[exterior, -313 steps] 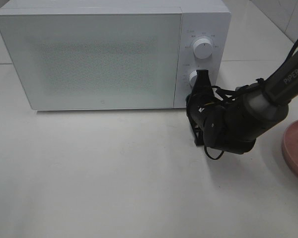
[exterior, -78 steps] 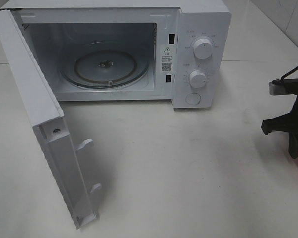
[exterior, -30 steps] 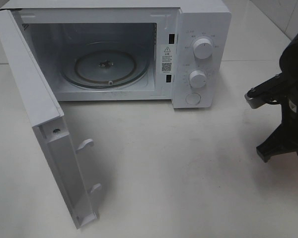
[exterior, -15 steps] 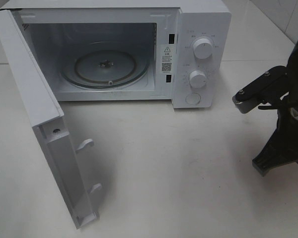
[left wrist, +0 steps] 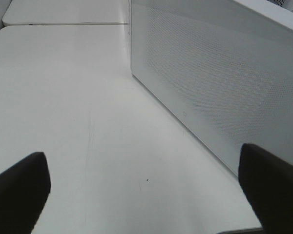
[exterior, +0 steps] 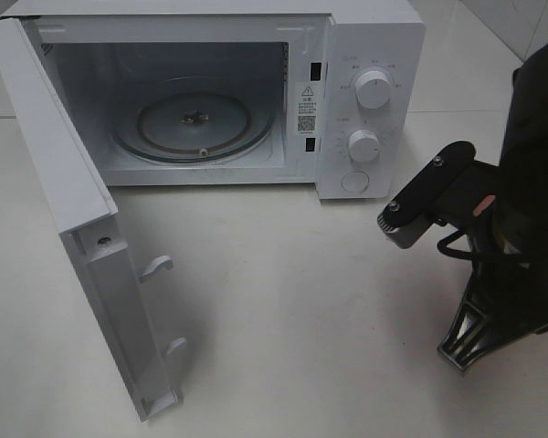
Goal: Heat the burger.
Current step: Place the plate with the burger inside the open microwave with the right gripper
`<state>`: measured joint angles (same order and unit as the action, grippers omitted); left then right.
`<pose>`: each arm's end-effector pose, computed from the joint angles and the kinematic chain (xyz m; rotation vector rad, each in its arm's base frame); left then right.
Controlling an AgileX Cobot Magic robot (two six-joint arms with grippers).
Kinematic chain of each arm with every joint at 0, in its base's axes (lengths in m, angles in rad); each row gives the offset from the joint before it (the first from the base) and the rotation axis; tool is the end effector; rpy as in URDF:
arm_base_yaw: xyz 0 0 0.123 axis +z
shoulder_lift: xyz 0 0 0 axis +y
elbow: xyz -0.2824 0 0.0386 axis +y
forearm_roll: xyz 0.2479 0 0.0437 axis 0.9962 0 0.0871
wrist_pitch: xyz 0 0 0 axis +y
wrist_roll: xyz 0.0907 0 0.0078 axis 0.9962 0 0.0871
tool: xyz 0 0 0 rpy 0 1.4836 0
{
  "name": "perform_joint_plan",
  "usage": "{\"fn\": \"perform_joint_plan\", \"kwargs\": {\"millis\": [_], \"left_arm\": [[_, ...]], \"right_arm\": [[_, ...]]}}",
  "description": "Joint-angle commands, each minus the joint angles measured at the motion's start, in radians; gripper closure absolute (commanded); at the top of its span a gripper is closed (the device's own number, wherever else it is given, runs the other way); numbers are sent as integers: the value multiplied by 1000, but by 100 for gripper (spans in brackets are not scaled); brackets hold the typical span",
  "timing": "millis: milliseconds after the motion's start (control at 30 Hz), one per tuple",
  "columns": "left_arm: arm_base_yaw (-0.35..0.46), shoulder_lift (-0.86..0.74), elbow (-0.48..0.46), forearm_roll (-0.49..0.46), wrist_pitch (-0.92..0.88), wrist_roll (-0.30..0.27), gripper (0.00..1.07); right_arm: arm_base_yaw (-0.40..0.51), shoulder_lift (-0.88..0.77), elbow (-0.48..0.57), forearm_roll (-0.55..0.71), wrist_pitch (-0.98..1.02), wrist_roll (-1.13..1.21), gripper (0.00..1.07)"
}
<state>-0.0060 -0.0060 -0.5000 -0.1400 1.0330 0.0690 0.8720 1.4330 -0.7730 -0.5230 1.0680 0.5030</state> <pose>-0.0051 -0.0109 0.2800 0.0798 2.0036 -0.1263 0.1729 0.1438 0.2087 -0.9006 2.7103 -0.5658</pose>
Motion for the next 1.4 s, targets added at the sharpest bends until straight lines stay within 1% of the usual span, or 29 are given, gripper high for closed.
{"fn": "perform_joint_plan", "kwargs": {"millis": [33, 67, 133, 167, 200, 233, 300, 333, 467, 500, 733, 800, 933, 1167, 1400], "left_arm": [[-4, -21, 4, -4, -5, -5, 7], [-4, -21, 4, -4, -5, -5, 7], [-4, -21, 4, -4, -5, -5, 7], [-4, -21, 4, -4, -5, -5, 7], [-4, -21, 4, -4, -5, -5, 7], [-4, -21, 4, -4, -5, -5, 7], [-4, -21, 4, -4, -5, -5, 7], [-4, -21, 4, -4, -5, -5, 7], [-4, -21, 4, -4, -5, -5, 7], [-4, -21, 4, -4, -5, -5, 7], [-4, -21, 4, -4, -5, -5, 7], [-4, -21, 4, -4, -5, -5, 7], [-4, -21, 4, -4, -5, -5, 7], [-4, -21, 4, -4, -5, -5, 7], [-4, -21, 4, -4, -5, -5, 7]], "right_arm": [[48, -13, 3, -53, 56, 24, 107], [74, -13, 3, -53, 65, 28, 107], [84, -13, 3, -53, 69, 29, 107], [112, -13, 3, -53, 76, 36, 107], [112, -13, 3, -53, 76, 36, 107], [138, -13, 3, -53, 83, 40, 107], [151, -13, 3, -53, 86, 42, 107], [177, -13, 3, -53, 94, 50, 107], [210, -13, 3, -53, 101, 51, 107], [235, -13, 3, -53, 106, 54, 107], [287, -13, 3, -57, 117, 54, 107], [309, -13, 3, -75, 117, 49, 107], [330, -13, 3, -84, 116, 4, 107], [330, -13, 3, -116, 107, -54, 107], [330, -13, 3, -130, 43, -169, 107]]}}
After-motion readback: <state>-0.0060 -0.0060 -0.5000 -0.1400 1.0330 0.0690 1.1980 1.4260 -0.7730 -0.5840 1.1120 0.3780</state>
